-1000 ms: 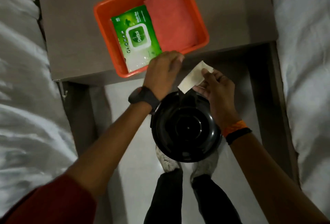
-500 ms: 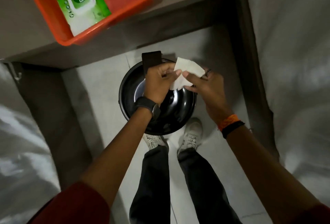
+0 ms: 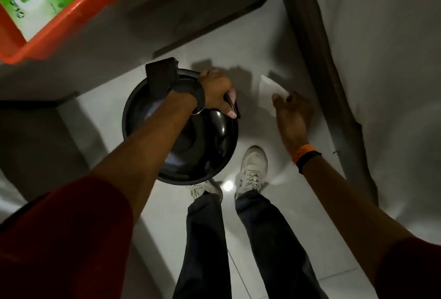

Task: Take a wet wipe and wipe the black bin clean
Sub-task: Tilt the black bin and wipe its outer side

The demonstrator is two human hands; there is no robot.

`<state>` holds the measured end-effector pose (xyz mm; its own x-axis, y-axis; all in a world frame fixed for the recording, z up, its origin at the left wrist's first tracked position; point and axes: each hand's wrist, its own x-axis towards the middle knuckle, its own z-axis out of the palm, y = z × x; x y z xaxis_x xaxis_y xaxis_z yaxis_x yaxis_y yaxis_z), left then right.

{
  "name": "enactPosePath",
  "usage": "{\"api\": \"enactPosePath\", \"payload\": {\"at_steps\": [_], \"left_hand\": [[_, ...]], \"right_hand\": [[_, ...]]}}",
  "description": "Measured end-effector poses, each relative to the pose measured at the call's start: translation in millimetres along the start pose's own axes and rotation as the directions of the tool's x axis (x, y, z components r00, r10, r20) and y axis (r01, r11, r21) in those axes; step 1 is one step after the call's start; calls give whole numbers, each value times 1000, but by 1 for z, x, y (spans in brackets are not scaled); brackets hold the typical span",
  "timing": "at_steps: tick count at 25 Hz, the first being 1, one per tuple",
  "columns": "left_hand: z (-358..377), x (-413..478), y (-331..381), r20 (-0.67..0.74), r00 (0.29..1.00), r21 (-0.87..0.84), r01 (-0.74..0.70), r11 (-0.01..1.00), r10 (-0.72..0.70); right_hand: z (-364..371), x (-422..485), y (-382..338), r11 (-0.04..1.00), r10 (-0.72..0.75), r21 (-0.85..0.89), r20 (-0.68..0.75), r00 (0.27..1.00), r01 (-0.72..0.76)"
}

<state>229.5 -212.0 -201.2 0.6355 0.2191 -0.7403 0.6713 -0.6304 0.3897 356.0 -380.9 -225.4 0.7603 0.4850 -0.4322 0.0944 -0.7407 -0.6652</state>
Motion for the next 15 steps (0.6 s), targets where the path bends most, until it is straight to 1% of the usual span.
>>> {"api": "enactPosePath", "payload": {"at_steps": [1,3,4,5,6,7,8,9,10,11,12,13,15], "left_hand": [[1,-8,-2,-24,1000,-35,-13,999,12],[4,-36,-13,-59,998,-94,-23,995,18],[6,-53,-22,-64,998,-154,-25,988,15],[8,-71,-32,-63,998,-230,-26,973,12],[11,-87,-39,-64,998,-312,-32,950,12],[15,-99,-46,-65,998,-388,-38,921,14],[20,-108,-50,-64,998,-455,-41,889,13],[25,-113,-54,-66,998,-510,-46,859,14],[32,-115,-59,-74,997,-556,-56,829,17],[39,-117,-63,-86,996,-594,-70,802,24],[46,-118,-67,-98,995,-617,-87,782,34],[53,-120,-72,-107,993,-623,-102,775,45],[66,-124,-80,-112,991,-586,-123,801,70]], "right_hand": [[5,-2,0,999,-37,-25,3,999,37],[13,-15,-5,996,-87,0,12,996,87],[18,-24,-6,991,-130,-14,25,991,130],[26,-35,-6,981,-191,-36,65,980,193],[33,-49,-6,963,-260,-35,147,954,267],[41,-65,-7,942,-324,5,281,903,337],[48,-80,-7,917,-381,62,435,816,394],[55,-92,-6,880,-437,100,556,707,465],[61,-96,-3,827,-487,113,635,600,551],[66,-89,-1,773,-518,106,674,526,626],[72,-74,0,736,-521,70,694,497,674],[78,-54,-3,732,-482,0,707,518,681],[95,-4,-12,766,-327,-213,683,653,607]]}}
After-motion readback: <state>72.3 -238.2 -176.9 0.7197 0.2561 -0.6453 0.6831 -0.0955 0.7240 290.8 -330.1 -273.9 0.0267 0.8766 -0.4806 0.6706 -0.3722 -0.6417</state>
